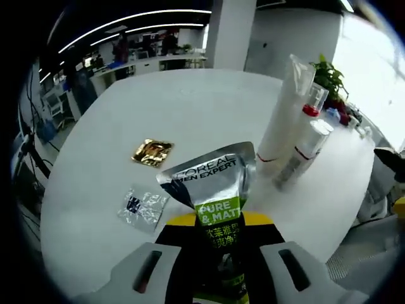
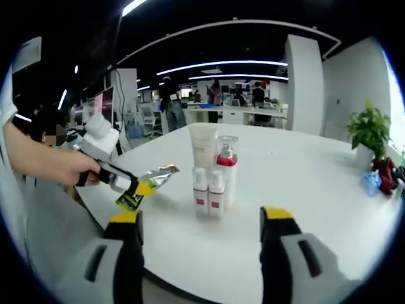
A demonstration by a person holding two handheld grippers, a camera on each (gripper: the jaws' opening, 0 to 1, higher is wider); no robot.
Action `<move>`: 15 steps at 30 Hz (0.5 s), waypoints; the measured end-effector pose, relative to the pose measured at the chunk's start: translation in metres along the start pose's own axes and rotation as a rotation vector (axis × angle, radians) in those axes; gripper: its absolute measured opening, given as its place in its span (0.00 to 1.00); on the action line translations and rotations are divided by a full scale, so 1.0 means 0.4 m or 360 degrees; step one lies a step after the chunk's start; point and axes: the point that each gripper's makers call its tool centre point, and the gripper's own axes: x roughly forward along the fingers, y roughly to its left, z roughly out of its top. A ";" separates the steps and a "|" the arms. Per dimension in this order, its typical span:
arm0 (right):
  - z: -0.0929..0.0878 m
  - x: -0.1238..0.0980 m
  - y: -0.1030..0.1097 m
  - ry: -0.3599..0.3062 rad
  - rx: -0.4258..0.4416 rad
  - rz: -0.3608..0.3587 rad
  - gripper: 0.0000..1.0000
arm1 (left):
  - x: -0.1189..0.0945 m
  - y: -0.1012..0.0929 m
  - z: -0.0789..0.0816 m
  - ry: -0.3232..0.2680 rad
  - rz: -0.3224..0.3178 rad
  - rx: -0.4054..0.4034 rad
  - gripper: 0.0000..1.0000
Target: Arrange the skincare products in the storage area until every visible bottle or jar stands upright without overlapping.
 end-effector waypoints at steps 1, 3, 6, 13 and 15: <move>0.000 0.000 0.002 0.0001 -0.0004 0.0007 0.75 | 0.002 0.001 0.000 -0.0005 -0.0003 0.0000 0.20; -0.001 0.001 0.008 0.0005 -0.0013 0.0025 0.74 | -0.015 -0.009 0.002 -0.0029 -0.0025 -0.0001 0.20; -0.002 0.001 0.015 0.0009 -0.0015 0.0048 0.73 | -0.041 -0.015 0.006 -0.0055 -0.0041 0.0018 0.20; -0.006 0.003 0.031 0.0027 0.0017 0.0117 0.70 | -0.105 -0.032 0.013 -0.0118 -0.0093 0.0038 0.21; -0.010 0.004 0.041 0.0044 -0.0001 0.0144 0.67 | -0.115 -0.036 0.013 -0.0128 -0.0102 0.0047 0.21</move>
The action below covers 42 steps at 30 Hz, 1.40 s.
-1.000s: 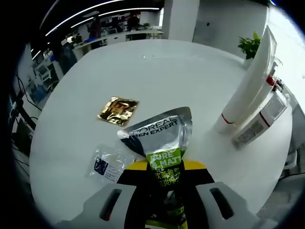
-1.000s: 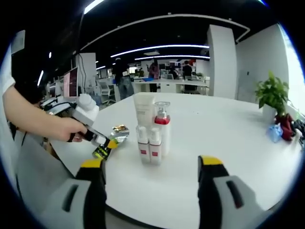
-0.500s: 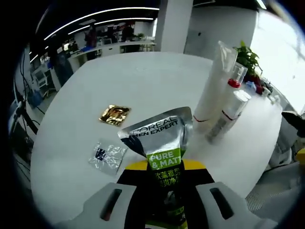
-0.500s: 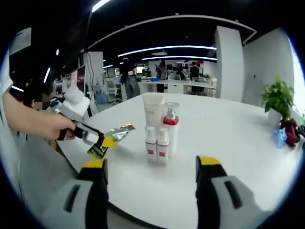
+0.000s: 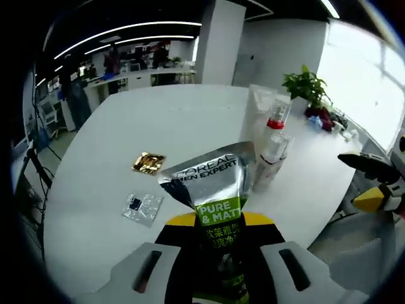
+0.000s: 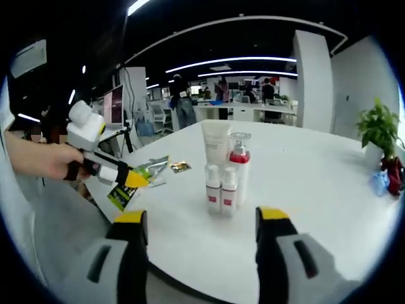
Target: Arrange the skincare products in the storage area until every visible bottle or jar stands upright without overlapping.
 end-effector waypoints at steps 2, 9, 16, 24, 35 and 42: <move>-0.002 0.002 0.005 0.0007 -0.0019 0.0009 0.66 | -0.014 -0.009 0.002 -0.0011 -0.0016 0.0024 0.21; -0.007 0.003 0.015 0.0038 0.0000 0.0048 0.63 | -0.052 -0.030 0.017 -0.0036 -0.0042 0.0172 0.20; 0.000 0.005 0.038 0.0053 0.0043 0.0138 0.60 | -0.079 -0.061 0.045 -0.0087 -0.0099 0.0252 0.20; 0.094 0.020 0.102 -0.0116 0.0347 0.0395 0.55 | -0.106 -0.131 0.079 -0.0169 -0.0237 0.0397 0.20; 0.200 0.039 0.153 -0.0330 0.0888 0.0591 0.54 | -0.148 -0.227 0.126 -0.0287 -0.0361 0.0648 0.20; 0.215 0.034 0.147 -0.0380 0.1036 0.0621 0.26 | -0.151 -0.258 0.122 -0.0297 -0.0397 0.0759 0.20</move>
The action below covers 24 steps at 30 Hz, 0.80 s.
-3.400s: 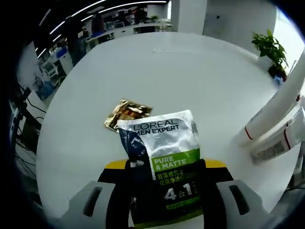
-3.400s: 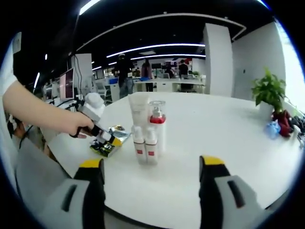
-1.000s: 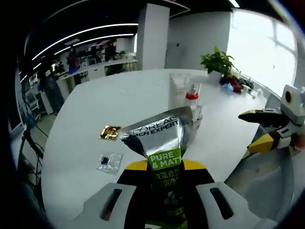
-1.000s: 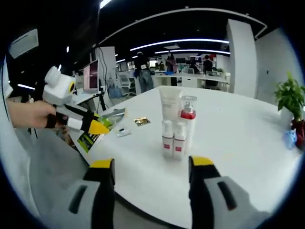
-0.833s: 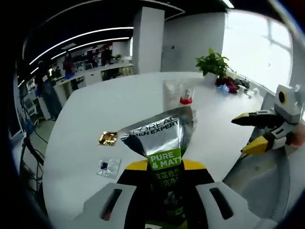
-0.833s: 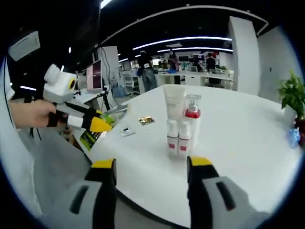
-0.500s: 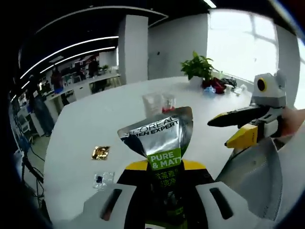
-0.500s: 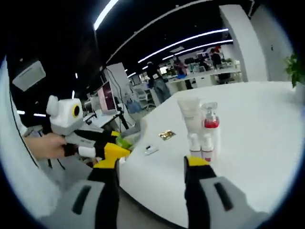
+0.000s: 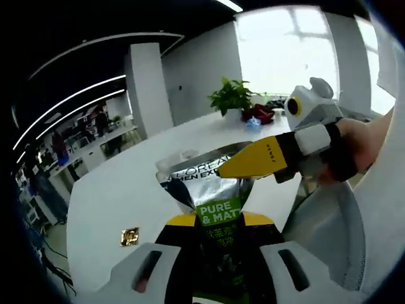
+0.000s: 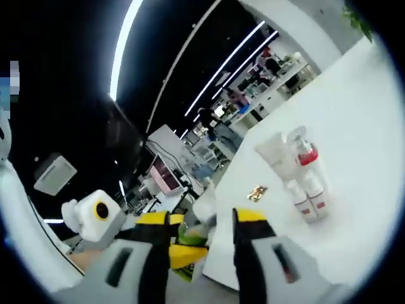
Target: Arrange the skincare products in the storage area until every visible bottle or jar stands upright without overlapping.
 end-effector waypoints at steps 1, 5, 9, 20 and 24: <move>-0.001 -0.001 -0.001 -0.0001 0.0002 0.0007 0.19 | -0.001 -0.002 0.000 -0.0001 -0.0006 0.0004 0.20; -0.002 -0.006 -0.001 -0.0010 0.0050 0.0018 0.13 | -0.005 -0.002 -0.001 -0.0004 -0.0007 0.0009 0.21; 0.000 -0.008 0.004 -0.0036 0.0074 0.0012 0.12 | -0.007 -0.002 0.003 -0.0008 0.0003 0.0044 0.21; 0.002 -0.026 -0.001 -0.0048 0.0102 0.0004 0.04 | 0.000 -0.014 0.000 -0.0032 -0.0028 0.0038 0.35; 0.005 -0.033 -0.010 -0.0060 0.0113 -0.0012 0.01 | 0.003 -0.025 0.004 -0.0038 -0.0057 0.0038 0.48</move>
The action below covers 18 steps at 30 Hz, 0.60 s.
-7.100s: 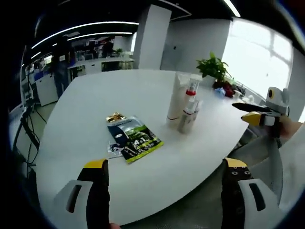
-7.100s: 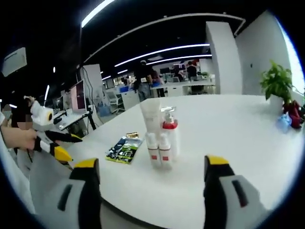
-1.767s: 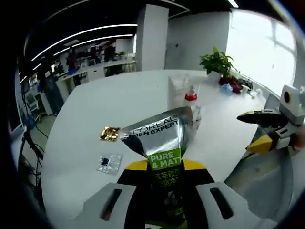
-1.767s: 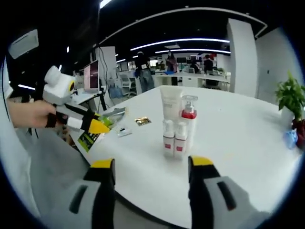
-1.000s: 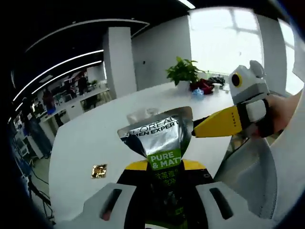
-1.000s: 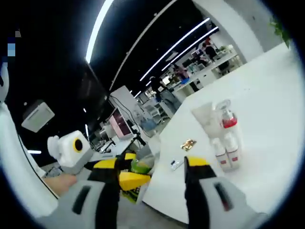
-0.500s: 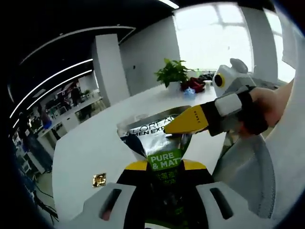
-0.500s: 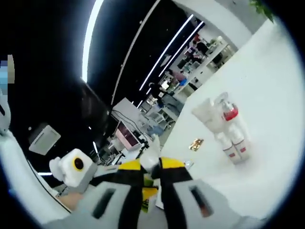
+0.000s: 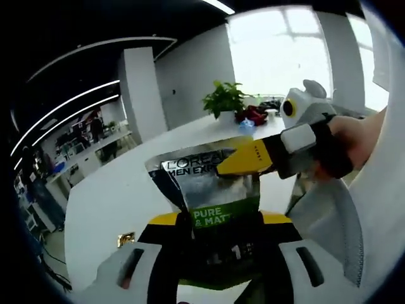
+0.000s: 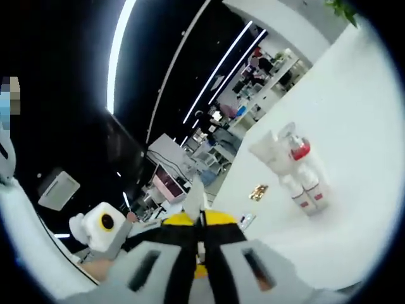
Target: Arrange the skincare products in the storage area until every visible bottle or jar stands upright without overlapping.
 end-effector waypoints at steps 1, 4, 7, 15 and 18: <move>0.001 -0.002 -0.003 -0.0005 0.0019 -0.0003 0.01 | 0.002 -0.003 0.001 -0.0004 -0.0005 -0.0003 0.50; -0.002 -0.004 -0.009 -0.0004 0.0018 -0.0011 0.01 | 0.005 -0.008 -0.008 0.0032 -0.0011 0.0012 0.54; -0.003 -0.005 -0.013 0.0006 0.0008 -0.0016 0.01 | 0.002 -0.014 -0.018 0.0062 -0.0036 0.0012 0.53; 0.020 -0.007 0.005 0.0051 -0.0099 0.0078 0.01 | -0.026 -0.014 -0.028 0.0023 -0.0117 -0.0251 0.63; 0.030 -0.008 0.033 0.0093 -0.0202 0.0173 0.01 | -0.043 0.011 -0.002 -0.0114 -0.0126 -0.0486 0.63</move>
